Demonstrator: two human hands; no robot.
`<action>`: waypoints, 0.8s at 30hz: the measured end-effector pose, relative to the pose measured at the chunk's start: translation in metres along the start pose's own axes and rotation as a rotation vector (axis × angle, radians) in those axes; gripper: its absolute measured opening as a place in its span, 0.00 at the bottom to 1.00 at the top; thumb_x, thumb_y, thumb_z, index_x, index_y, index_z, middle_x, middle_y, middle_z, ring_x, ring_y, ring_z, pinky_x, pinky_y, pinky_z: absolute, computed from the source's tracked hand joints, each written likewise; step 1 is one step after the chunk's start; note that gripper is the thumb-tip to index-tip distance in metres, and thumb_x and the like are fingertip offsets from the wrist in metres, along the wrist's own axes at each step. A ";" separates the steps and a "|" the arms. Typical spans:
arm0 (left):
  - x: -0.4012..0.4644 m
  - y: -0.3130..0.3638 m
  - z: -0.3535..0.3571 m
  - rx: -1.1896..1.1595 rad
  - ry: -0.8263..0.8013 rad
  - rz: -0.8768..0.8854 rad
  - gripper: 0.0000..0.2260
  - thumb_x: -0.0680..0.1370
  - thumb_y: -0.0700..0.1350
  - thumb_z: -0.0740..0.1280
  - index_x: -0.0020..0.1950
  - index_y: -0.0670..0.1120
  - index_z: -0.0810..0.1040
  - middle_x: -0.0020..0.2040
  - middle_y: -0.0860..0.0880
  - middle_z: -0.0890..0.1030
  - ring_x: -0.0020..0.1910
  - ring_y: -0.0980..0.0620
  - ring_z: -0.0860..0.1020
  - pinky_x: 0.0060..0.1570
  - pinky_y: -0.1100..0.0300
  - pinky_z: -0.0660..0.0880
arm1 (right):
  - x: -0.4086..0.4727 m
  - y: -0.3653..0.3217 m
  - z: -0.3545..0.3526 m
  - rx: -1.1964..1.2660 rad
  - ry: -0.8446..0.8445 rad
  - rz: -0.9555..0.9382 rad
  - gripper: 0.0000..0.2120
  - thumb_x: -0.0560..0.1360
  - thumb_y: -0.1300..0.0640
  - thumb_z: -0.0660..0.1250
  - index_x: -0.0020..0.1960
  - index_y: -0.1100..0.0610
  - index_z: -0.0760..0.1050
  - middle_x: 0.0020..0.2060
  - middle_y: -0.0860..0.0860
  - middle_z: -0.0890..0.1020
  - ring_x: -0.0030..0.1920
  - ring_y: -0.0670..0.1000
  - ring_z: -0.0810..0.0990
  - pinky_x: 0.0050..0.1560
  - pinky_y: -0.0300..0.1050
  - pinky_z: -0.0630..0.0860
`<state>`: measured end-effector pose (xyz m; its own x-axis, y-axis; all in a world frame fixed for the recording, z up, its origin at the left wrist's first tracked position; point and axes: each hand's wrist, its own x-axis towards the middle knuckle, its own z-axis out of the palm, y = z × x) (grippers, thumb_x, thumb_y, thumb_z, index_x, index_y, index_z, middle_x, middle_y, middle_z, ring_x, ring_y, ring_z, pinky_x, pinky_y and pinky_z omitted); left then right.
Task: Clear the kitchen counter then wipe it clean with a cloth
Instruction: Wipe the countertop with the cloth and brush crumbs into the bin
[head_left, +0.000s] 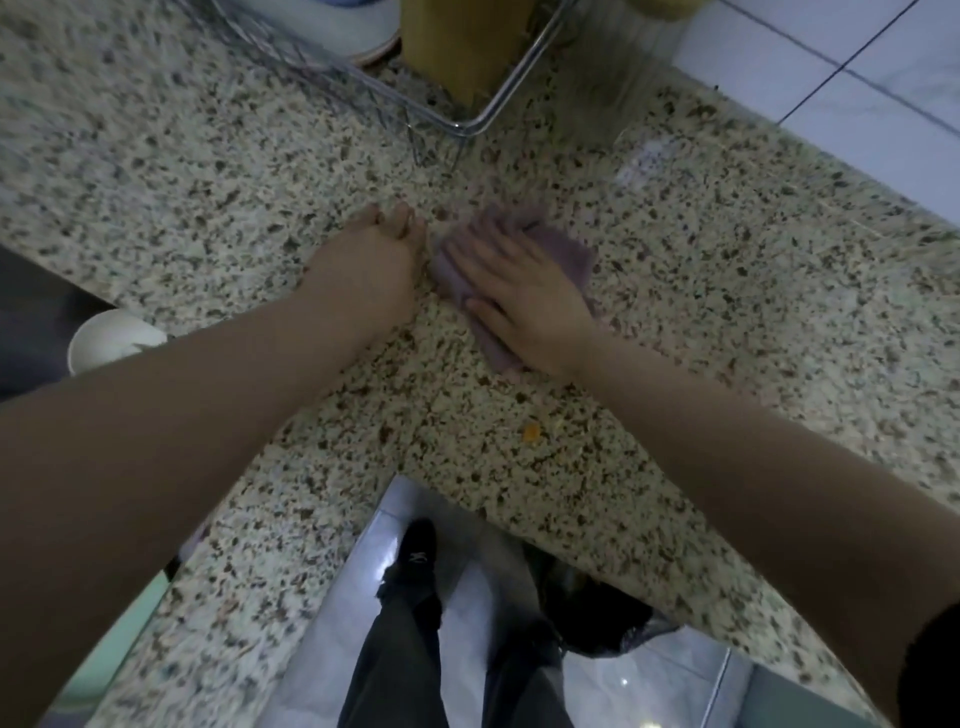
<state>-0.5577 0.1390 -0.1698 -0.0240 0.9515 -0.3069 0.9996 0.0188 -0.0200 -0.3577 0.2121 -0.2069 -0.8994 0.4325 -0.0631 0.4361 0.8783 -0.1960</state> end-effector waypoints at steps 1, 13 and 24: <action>-0.002 0.000 -0.002 -0.008 -0.023 -0.004 0.27 0.81 0.46 0.57 0.78 0.38 0.57 0.77 0.38 0.59 0.71 0.34 0.63 0.66 0.46 0.66 | -0.017 -0.016 0.005 0.013 -0.013 -0.043 0.27 0.85 0.46 0.48 0.80 0.57 0.55 0.79 0.55 0.57 0.80 0.56 0.50 0.79 0.55 0.50; -0.004 -0.020 -0.009 -0.115 0.003 -0.040 0.22 0.82 0.44 0.61 0.76 0.50 0.65 0.75 0.46 0.67 0.72 0.42 0.67 0.68 0.53 0.65 | 0.020 -0.025 0.001 0.172 -0.077 -0.046 0.25 0.85 0.48 0.49 0.79 0.55 0.58 0.79 0.52 0.58 0.80 0.53 0.52 0.77 0.46 0.44; -0.011 -0.014 -0.011 -0.024 0.009 -0.022 0.27 0.82 0.45 0.61 0.79 0.53 0.56 0.79 0.48 0.57 0.76 0.41 0.61 0.70 0.51 0.61 | 0.008 -0.064 0.003 0.075 -0.159 -0.331 0.27 0.82 0.42 0.47 0.77 0.50 0.62 0.77 0.48 0.64 0.79 0.57 0.54 0.78 0.55 0.48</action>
<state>-0.5712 0.1320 -0.1558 -0.0456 0.9534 -0.2984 0.9989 0.0466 -0.0039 -0.3929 0.1584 -0.1973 -0.9873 0.0851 -0.1345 0.1227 0.9453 -0.3021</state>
